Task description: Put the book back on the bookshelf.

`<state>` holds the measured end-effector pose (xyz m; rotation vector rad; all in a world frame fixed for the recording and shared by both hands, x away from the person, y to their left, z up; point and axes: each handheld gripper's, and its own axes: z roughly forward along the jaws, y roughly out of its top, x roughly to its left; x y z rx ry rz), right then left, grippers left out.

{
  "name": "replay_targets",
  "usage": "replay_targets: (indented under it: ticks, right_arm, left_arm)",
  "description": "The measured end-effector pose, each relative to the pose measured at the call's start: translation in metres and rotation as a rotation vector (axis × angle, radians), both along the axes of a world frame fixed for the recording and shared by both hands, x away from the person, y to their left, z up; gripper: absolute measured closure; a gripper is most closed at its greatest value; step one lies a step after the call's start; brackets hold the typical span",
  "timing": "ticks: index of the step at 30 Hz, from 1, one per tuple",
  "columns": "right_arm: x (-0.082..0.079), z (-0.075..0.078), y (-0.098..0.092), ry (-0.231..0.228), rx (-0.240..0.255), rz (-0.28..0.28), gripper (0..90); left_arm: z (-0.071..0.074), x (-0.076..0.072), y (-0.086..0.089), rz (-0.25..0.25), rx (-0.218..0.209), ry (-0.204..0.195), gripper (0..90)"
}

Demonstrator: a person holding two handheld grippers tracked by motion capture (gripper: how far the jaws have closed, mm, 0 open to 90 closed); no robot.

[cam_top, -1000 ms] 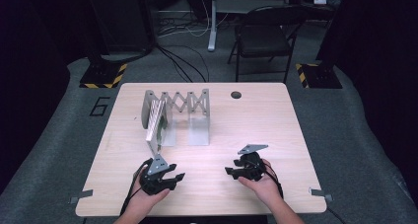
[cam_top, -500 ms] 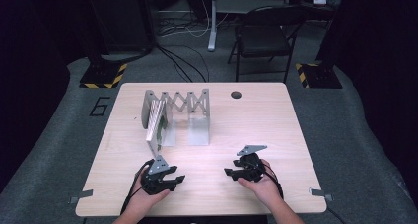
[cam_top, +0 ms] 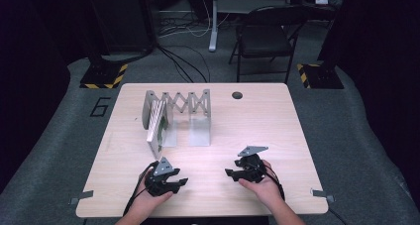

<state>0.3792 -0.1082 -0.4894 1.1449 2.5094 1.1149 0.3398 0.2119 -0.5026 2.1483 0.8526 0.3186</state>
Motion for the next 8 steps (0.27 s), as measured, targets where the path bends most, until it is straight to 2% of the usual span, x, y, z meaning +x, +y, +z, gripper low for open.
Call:
replay_targets:
  ticks: [2,5,8]
  right_arm:
    - [-0.0004,0.0002,0.0002,-0.009,0.001,0.006,44.5]
    - [-0.0004,-0.0008,0.0004,-0.032,-0.003,0.005,44.4]
    - [0.0006,-0.0014,-0.0002,-0.035,0.002,-0.010,44.4]
  left_arm:
    - [0.0000,0.0001,-0.0011,-0.008,-0.016,0.018,49.5]
    - [-0.0009,-0.0008,-0.0039,-0.009,-0.019,0.003,49.5]
    - [0.0000,-0.0012,-0.0052,-0.035,-0.019,0.014,49.4]
